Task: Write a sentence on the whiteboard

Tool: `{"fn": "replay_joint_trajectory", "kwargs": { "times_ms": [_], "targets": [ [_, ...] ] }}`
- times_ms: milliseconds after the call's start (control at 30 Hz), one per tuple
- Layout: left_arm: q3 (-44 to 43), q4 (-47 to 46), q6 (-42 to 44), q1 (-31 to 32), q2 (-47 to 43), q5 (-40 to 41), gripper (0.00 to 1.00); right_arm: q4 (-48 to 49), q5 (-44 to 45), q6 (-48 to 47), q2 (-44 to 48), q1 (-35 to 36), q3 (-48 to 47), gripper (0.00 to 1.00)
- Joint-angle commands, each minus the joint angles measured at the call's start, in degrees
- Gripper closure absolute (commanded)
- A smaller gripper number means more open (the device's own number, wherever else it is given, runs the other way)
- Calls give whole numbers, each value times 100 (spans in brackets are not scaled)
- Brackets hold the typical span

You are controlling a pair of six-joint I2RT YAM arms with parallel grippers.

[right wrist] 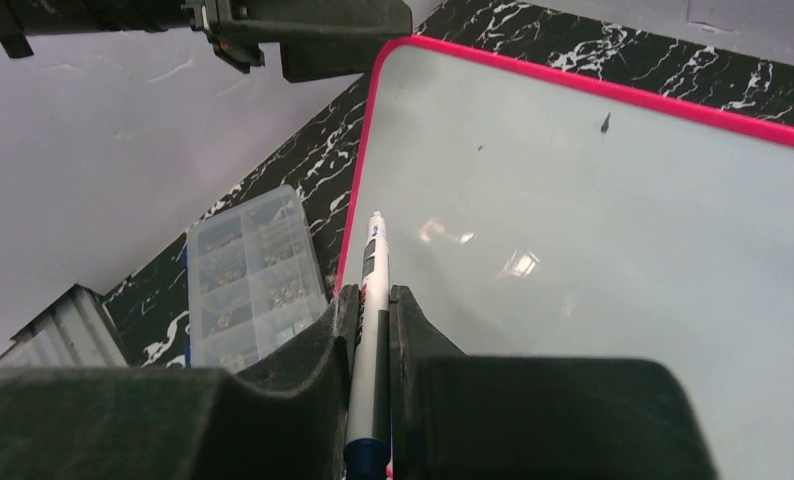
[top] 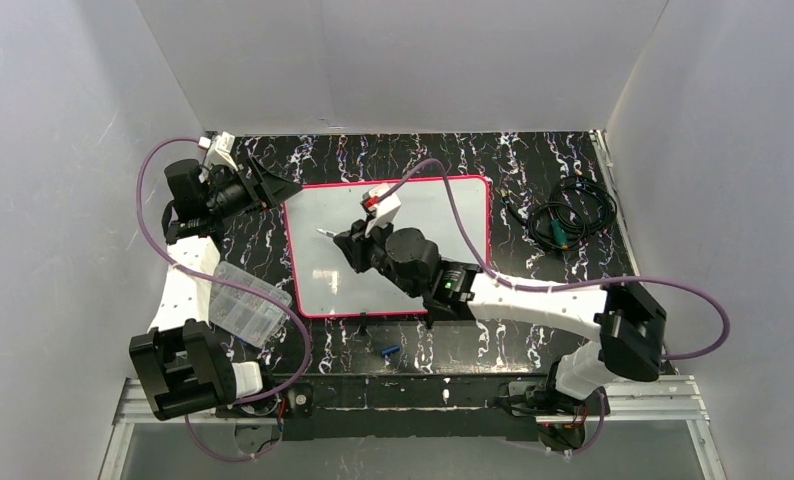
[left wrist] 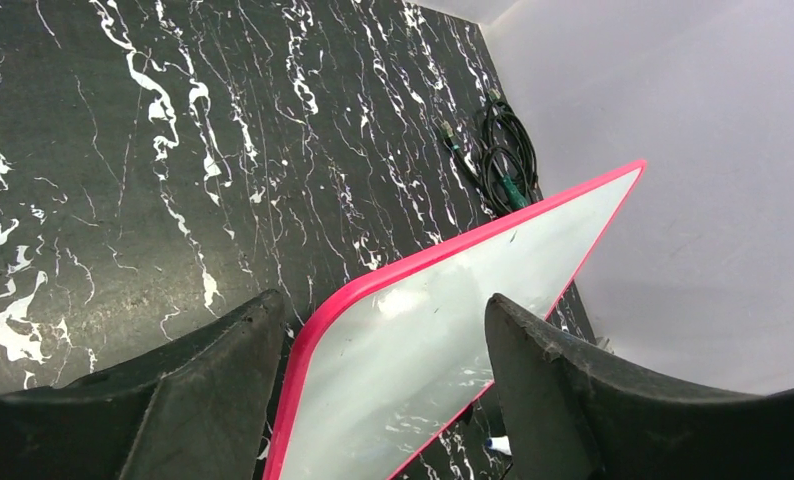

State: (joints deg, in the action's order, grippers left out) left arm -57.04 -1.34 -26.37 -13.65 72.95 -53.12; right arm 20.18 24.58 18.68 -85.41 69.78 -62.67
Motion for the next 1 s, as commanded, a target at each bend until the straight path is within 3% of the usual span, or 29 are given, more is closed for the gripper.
{"fn": "replay_joint_trajectory", "kwargs": {
  "times_ms": [0,333,967],
  "targets": [
    [61,-123,-117,10,14,-289,31,745,341,-335,-332,18,-548,99],
    [89,-129,-114,117,-34,-357,45,917,487,-631,-1022,18,-1229,99],
    [105,-129,-79,196,-97,-374,55,696,1062,-805,-1518,18,-1612,99]
  ]
}}
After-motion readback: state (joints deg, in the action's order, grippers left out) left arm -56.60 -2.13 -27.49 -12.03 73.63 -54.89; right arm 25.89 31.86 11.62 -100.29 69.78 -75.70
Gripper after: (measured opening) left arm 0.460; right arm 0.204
